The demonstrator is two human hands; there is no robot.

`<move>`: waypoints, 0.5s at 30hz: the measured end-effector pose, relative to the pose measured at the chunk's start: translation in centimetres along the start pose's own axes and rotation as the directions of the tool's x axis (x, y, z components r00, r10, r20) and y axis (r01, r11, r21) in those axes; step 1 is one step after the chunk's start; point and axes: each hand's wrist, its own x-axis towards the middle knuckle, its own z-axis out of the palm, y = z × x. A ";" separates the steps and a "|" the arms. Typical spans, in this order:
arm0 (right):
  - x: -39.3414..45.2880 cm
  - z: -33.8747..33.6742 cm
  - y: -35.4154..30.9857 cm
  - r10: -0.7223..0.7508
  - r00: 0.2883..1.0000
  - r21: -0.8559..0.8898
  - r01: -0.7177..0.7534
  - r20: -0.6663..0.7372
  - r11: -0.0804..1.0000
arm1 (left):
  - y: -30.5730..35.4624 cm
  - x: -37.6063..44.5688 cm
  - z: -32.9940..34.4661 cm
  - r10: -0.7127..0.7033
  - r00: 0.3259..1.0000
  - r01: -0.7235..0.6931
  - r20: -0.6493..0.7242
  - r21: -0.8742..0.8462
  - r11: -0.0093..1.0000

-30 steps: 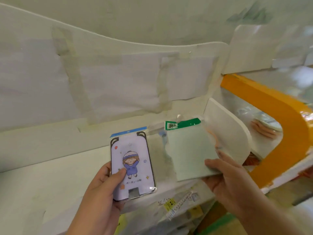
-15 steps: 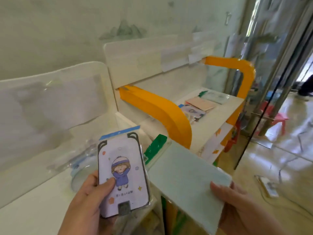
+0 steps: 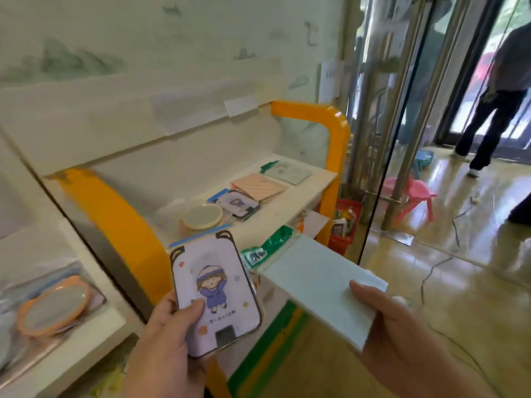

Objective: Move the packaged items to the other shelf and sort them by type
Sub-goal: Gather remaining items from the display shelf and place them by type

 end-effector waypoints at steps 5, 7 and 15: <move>3.3 -2.0 -3.0 0.003 0.998 0.022 -0.002 -0.056 1.000 | -1.5 1.4 3.5 -0.057 0.997 0.057 -0.044 -0.006 0.998; 5.0 -2.5 -4.0 0.038 0.997 0.012 -0.037 -0.063 0.999 | -1.8 2.7 4.5 -0.069 0.995 0.069 -0.076 -0.010 0.998; 13.6 -2.8 -7.1 0.037 0.996 0.079 -0.030 -0.085 0.996 | -4.2 12.0 8.9 -0.072 0.989 0.072 -0.128 -0.005 0.997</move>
